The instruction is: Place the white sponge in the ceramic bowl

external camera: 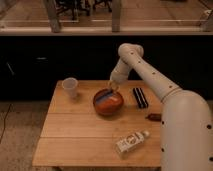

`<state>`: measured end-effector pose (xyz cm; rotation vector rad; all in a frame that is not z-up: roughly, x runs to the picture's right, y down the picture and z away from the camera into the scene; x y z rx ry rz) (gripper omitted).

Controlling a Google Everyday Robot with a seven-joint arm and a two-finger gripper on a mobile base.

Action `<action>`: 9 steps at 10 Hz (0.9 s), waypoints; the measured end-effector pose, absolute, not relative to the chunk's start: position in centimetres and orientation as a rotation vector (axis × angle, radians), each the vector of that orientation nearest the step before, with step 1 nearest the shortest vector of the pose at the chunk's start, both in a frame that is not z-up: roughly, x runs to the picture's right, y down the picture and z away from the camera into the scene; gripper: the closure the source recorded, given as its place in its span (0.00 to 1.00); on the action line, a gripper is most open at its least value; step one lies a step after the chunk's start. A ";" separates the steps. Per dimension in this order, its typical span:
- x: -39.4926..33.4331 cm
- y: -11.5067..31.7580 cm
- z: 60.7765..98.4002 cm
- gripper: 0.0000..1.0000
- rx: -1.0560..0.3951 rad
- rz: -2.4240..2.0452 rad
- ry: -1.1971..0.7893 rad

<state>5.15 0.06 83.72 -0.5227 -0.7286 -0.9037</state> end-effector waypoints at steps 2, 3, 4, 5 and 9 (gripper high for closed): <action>5.1 0.1 83.7 0.98 -0.529 -0.908 -0.728; 5.1 0.1 83.6 0.98 -0.530 -0.910 -0.728; 5.0 0.1 83.6 0.98 -0.532 -0.912 -0.728; 5.0 0.2 83.6 0.98 -0.535 -0.914 -0.727; 4.8 0.2 83.6 0.98 -0.543 -0.923 -0.728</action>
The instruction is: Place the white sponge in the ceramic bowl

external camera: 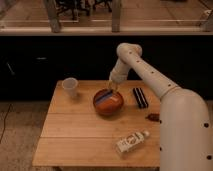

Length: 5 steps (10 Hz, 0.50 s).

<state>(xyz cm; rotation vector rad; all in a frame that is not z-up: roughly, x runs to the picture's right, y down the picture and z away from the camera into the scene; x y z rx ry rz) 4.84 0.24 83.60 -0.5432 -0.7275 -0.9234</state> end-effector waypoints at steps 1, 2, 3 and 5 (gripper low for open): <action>4.9 0.3 83.6 0.98 -0.546 -0.926 -0.726; 4.9 0.4 83.6 0.98 -0.548 -0.930 -0.723; 4.8 0.3 83.6 0.98 -0.546 -0.933 -0.720; 4.8 0.4 83.6 0.98 -0.548 -0.939 -0.715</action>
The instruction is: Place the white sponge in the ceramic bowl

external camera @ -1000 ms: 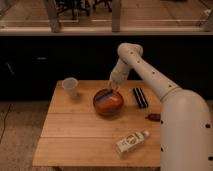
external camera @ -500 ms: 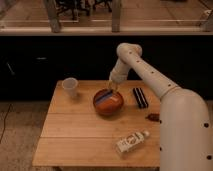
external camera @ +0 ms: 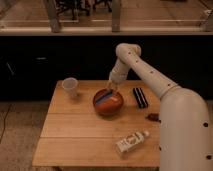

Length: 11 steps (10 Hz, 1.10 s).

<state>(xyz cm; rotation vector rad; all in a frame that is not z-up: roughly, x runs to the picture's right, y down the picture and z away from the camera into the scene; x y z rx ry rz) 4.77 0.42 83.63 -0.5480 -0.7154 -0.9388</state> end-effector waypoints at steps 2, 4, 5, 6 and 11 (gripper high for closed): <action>4.8 0.5 83.7 0.98 -0.552 -0.944 -0.710; 4.7 0.6 83.7 0.98 -0.552 -0.949 -0.704; 4.7 0.6 83.7 0.98 -0.552 -0.953 -0.701; 4.7 0.6 83.7 0.98 -0.552 -0.955 -0.699; 4.6 0.7 83.7 0.98 -0.556 -0.968 -0.686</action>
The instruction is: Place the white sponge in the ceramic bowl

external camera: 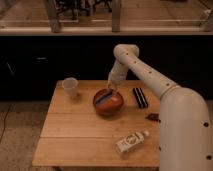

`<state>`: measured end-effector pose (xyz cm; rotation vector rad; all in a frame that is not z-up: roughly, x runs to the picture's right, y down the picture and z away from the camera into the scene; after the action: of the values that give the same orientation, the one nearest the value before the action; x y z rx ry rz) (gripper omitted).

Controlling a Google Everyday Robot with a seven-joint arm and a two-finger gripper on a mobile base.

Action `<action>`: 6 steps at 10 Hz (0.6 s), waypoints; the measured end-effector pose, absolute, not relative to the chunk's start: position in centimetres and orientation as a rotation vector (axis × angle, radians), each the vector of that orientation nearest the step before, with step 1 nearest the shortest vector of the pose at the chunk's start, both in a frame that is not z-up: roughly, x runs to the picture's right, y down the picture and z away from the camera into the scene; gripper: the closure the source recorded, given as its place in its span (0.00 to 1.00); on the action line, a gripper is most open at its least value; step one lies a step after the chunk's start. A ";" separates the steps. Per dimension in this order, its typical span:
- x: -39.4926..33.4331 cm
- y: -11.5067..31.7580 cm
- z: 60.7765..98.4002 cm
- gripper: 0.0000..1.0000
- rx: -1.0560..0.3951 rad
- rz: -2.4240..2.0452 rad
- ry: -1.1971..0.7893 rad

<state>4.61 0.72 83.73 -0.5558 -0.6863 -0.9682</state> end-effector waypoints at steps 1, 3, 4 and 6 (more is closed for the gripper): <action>4.6 0.8 83.7 0.98 -0.555 -0.972 -0.683; 4.6 0.8 83.8 0.98 -0.555 -0.978 -0.678; 4.5 0.8 83.8 0.98 -0.554 -0.980 -0.676; 4.5 0.8 83.8 0.98 -0.553 -0.984 -0.670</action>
<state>4.52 0.82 83.77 -0.5531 -0.6698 -0.9841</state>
